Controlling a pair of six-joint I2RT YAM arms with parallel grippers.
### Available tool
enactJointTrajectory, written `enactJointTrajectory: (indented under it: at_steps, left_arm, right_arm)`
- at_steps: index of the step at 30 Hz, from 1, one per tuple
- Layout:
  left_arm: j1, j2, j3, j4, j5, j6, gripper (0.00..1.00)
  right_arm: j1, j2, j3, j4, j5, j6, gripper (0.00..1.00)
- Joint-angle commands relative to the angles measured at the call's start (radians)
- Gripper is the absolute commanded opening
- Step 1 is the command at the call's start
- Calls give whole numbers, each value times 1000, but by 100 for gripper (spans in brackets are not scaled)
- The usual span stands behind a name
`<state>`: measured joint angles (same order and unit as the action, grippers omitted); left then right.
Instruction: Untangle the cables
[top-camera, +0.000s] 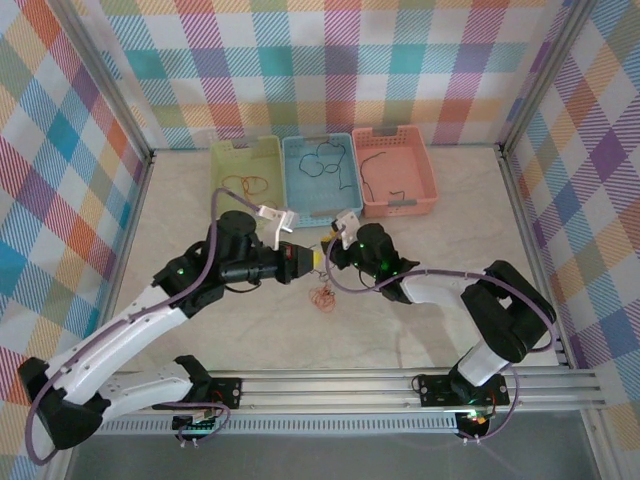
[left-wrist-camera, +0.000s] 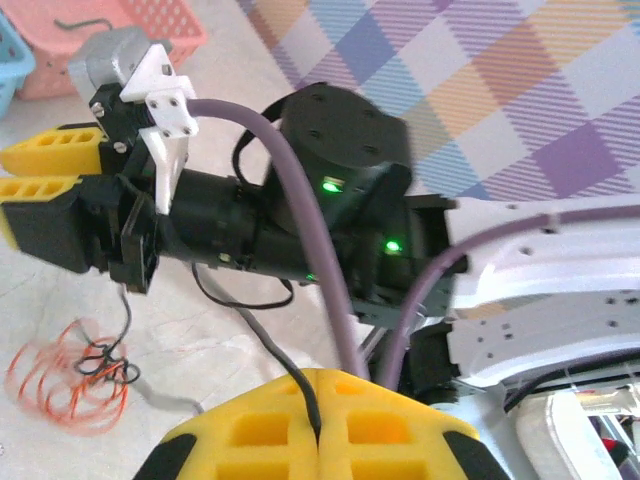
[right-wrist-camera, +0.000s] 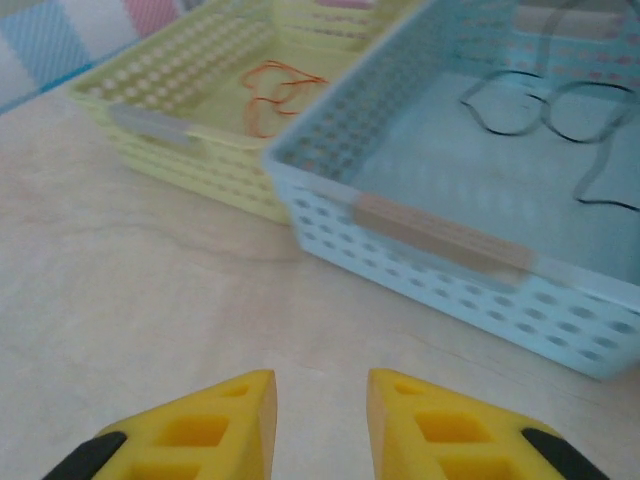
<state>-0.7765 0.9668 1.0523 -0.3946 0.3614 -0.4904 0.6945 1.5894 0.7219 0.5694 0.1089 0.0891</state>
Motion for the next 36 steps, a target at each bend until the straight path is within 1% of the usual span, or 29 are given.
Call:
enactJointTrajectory:
  at_steps: [1, 3, 7, 12, 17, 19, 22, 26, 30, 32, 36]
  left_arm:
    - [-5, -80, 53, -50, -5, 0, 0]
    - [-4, -116, 61, -72, -30, 4, 0]
    - [-6, -179, 76, -93, -81, 4, 0]
    - [-6, -201, 114, -104, -155, 10, 0]
    - [-5, -152, 128, -100, -188, 23, 0]
    - [-3, -123, 121, -96, -207, 23, 0]
    - [-3, -102, 111, -90, -236, 22, 0]
    - [2, -95, 104, -75, -262, 22, 0]
    - [10, -78, 96, -67, -275, 16, 0]
    - [14, -59, 88, -65, -265, 13, 0]
    - [24, -45, 68, -56, -254, -2, 0]
  right_arm:
    - [-37, -20, -9, -35, 48, 72, 29]
    - [-42, -31, -20, -41, 61, 89, 27]
    - [-69, -24, -18, -89, 106, 150, 18]
    - [-120, -9, -5, -158, 89, 235, 17]
    - [-125, -24, -15, -150, 84, 243, 18]
    - [-125, -43, -34, -126, 87, 238, 22]
    - [-125, -55, -46, -128, 127, 241, 38]
    - [-135, -38, -16, -210, 177, 256, 43]
    - [-183, -7, 10, -281, 143, 320, 45]
    - [-212, -7, -2, -268, 100, 343, 46]
    - [-257, -4, -12, -282, 97, 391, 48]
